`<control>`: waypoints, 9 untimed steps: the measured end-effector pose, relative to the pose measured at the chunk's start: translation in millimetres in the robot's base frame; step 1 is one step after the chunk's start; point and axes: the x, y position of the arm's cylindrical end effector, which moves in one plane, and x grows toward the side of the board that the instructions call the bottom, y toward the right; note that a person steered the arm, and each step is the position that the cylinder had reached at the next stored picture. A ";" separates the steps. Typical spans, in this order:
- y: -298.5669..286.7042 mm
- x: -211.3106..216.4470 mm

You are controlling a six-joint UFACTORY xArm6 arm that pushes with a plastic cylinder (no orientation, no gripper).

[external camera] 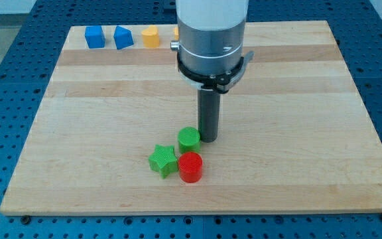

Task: Push the red star to the right of green circle

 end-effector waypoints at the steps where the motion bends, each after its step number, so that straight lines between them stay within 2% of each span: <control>1: -7.7 13.3; 2: -9.7 17.9; 3: -9.2 -11.1; 4: 2.0 -63.2; 7: 80.4 -178.1; 9: 86.8 -264.9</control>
